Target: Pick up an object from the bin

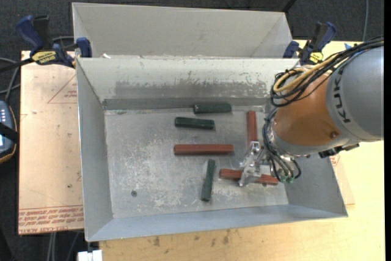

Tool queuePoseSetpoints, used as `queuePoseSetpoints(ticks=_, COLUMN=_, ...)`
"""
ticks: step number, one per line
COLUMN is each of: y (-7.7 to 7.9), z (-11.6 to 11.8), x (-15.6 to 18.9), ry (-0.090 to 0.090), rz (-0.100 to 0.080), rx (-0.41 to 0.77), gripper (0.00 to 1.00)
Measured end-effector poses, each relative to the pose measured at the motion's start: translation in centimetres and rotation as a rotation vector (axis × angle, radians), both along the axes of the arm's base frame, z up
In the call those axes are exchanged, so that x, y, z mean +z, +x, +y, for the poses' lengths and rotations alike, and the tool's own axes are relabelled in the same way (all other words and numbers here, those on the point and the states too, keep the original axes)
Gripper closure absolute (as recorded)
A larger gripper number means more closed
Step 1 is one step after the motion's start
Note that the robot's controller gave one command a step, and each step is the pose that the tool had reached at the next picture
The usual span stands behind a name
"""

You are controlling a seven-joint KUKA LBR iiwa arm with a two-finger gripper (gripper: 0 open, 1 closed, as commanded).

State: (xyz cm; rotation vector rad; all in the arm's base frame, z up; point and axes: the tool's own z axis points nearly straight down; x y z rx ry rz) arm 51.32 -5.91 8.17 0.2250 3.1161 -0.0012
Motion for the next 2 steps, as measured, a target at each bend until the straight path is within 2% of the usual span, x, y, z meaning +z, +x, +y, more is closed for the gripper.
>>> queuePoseSetpoints(ticks=1, y=0.4, z=0.5, x=2.2, ry=0.003, rz=0.019, rx=-0.019, gripper=1.00)
queuePoseSetpoints(ticks=2, y=0.7, z=1.9, x=20.6, ry=0.001, rz=0.008, rx=0.076, gripper=1.00)
